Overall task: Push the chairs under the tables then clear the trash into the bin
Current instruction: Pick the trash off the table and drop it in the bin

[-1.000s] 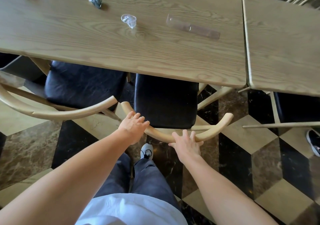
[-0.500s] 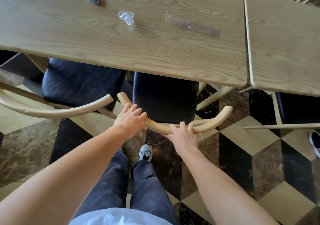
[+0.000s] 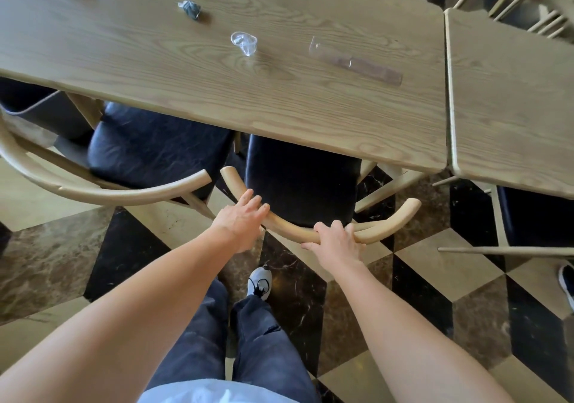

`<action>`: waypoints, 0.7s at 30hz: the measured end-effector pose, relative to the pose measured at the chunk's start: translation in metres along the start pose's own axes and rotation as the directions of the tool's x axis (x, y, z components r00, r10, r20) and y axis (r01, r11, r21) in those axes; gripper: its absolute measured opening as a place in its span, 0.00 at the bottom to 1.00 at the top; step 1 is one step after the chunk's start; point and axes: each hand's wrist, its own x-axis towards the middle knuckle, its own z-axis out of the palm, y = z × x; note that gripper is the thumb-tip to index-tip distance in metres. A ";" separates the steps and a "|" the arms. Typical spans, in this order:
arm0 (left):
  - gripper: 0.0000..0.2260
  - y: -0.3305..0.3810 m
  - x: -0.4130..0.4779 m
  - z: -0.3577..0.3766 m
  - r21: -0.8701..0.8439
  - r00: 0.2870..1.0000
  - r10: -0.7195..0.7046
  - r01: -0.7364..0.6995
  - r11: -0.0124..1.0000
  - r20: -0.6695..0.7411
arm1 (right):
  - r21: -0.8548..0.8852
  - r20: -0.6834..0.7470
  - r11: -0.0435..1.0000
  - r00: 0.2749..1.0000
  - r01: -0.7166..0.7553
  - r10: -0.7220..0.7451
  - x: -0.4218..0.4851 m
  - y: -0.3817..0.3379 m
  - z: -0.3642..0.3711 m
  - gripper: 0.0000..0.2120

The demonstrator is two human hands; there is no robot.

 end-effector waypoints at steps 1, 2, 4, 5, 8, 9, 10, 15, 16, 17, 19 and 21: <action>0.29 0.000 -0.005 -0.003 -0.005 1.000 0.000 0.000 1.000 0.019 | 0.004 0.034 1.000 0.999 0.002 -0.002 0.000 0.000 -0.008 0.21; 0.29 -0.001 -0.010 -0.007 -0.005 0.999 0.000 0.000 1.000 0.033 | -0.009 0.073 1.000 0.997 0.017 -0.016 0.000 -0.001 -0.016 0.20; 0.28 -0.001 -0.020 -0.018 -0.016 0.996 -0.026 0.028 0.999 0.082 | -0.019 0.133 0.998 0.989 0.063 -0.060 -0.002 -0.003 -0.033 0.14; 0.25 0.000 -0.026 -0.026 -0.034 0.992 -0.059 0.063 0.997 0.116 | -0.003 0.154 0.997 0.985 0.083 -0.082 -0.003 -0.005 -0.041 0.10; 0.14 0.002 -0.038 -0.054 -0.032 0.979 -0.142 0.148 0.988 0.147 | 0.090 0.179 0.987 0.973 0.131 -0.145 -0.006 -0.019 -0.071 0.09; 0.12 0.001 -0.043 -0.065 -0.014 0.979 -0.168 0.171 0.985 0.115 | 0.109 0.154 0.982 0.974 0.152 -0.168 -0.007 -0.025 -0.083 0.11; 0.10 -0.001 -0.047 -0.076 0.000 0.978 -0.193 0.193 0.981 0.076 | 0.109 0.122 0.979 0.975 0.173 -0.186 -0.007 -0.032 -0.096 0.12; 0.06 -0.028 -0.057 -0.127 -0.031 0.948 -0.293 0.292 0.956 -0.120 | 0.114 -0.080 0.961 0.967 0.251 -0.243 -0.004 -0.069 -0.153 0.10; 0.05 -0.035 -0.058 -0.135 -0.048 0.941 -0.300 0.296 0.954 -0.158 | 0.116 -0.113 0.960 0.963 0.256 -0.243 -0.004 -0.077 -0.163 0.09; 0.05 -0.043 -0.060 -0.143 -0.059 0.932 -0.305 0.299 0.952 -0.194 | 0.115 -0.140 0.959 0.960 0.258 -0.242 -0.004 -0.086 -0.173 0.09; 0.06 -0.061 -0.060 -0.157 -0.068 0.916 -0.313 0.306 0.950 -0.251 | 0.118 -0.186 0.957 0.953 0.264 -0.240 -0.004 -0.104 -0.190 0.08; 0.08 -0.080 -0.057 -0.171 -0.069 0.904 -0.319 0.312 0.947 -0.283 | 0.119 -0.236 0.955 0.942 0.271 -0.238 -0.003 -0.122 -0.207 0.07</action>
